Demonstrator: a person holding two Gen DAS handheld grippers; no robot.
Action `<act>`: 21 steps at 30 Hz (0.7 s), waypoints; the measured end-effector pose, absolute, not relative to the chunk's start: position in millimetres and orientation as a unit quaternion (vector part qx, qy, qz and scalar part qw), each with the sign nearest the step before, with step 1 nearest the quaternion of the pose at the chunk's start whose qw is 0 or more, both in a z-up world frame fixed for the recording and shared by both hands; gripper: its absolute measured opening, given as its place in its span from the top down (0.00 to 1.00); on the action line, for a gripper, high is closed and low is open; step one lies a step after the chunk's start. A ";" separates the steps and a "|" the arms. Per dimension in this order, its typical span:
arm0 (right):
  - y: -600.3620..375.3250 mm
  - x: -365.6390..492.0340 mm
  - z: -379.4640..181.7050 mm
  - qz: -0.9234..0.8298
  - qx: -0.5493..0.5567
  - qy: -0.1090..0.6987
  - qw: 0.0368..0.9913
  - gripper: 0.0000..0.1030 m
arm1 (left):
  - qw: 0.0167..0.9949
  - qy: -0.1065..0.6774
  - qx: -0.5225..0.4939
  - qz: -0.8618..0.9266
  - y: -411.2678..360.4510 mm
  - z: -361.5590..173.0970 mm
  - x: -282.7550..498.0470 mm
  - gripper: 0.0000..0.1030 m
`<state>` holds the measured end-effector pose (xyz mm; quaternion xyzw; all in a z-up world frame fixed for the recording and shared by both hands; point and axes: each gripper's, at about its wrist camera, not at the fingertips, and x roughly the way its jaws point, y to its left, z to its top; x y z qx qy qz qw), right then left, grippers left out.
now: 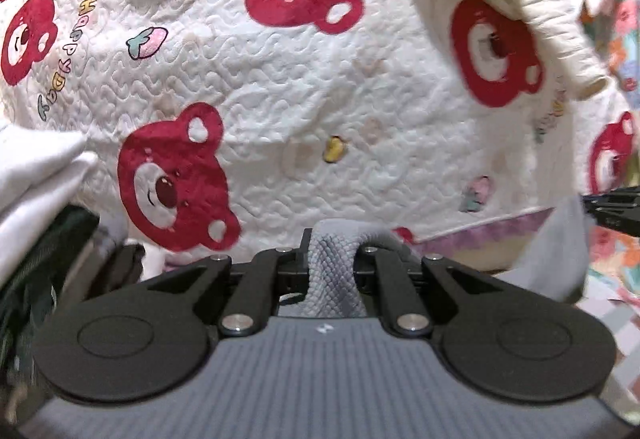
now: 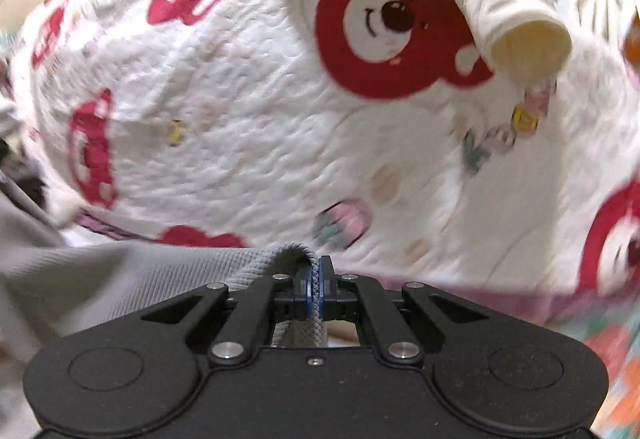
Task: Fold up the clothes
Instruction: 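Open both grippers to drop the grey shirt onto the mat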
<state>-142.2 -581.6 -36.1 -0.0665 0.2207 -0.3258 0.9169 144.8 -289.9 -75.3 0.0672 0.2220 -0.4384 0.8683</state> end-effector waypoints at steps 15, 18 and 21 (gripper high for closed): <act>-625.2 -142.2 -148.7 -0.313 0.123 0.321 0.885 0.67 | 0.817 0.336 0.045 -0.466 -262.3 -147.3 151.7 0.61; -598.6 -149.4 -153.8 -0.244 0.160 0.322 0.901 0.54 | 0.802 0.336 0.080 -0.487 -272.2 -158.5 141.0 0.59; -564.8 -147.9 -163.7 -0.182 0.185 0.334 0.906 0.42 | 0.796 0.354 0.089 -0.483 -273.0 -169.4 141.2 0.56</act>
